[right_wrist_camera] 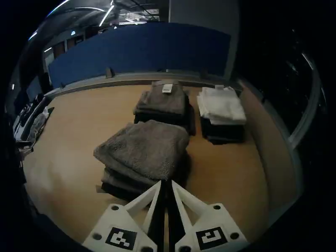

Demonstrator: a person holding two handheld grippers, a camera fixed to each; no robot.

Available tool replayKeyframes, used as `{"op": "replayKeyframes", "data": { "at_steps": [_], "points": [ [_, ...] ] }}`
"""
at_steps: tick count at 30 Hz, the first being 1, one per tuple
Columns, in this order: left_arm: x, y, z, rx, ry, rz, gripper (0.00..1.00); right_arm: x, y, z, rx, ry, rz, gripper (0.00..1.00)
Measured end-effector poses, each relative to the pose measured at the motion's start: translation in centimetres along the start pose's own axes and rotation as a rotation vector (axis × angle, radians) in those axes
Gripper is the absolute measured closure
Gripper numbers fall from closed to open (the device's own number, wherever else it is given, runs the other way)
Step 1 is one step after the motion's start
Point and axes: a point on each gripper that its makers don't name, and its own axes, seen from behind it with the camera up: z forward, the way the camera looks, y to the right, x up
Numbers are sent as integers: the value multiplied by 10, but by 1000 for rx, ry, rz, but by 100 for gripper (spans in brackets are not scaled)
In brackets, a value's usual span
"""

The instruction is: Fold towel

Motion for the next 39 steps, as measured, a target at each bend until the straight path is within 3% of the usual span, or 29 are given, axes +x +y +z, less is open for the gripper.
{"op": "replayKeyframes", "data": {
  "at_steps": [9, 18, 30, 34, 39],
  "points": [
    [-2, -3, -2, 5, 1, -3, 5, -28, 11, 8, -6, -36, 16, 97],
    [-5, -2, -2, 6, -2, 2, 5, -41, 21, 27, -32, -79, 10, 96],
    [-9, -5, -5, 14, -4, -1, 5, -53, 30, 37, -64, -122, -7, 93],
    [-8, -5, -5, 15, -3, 0, 5, -52, 30, 36, -70, -121, -11, 80],
    [-7, -4, -6, 15, -1, -1, 5, -53, 35, 30, -96, -109, -10, 46]
  ]
}}
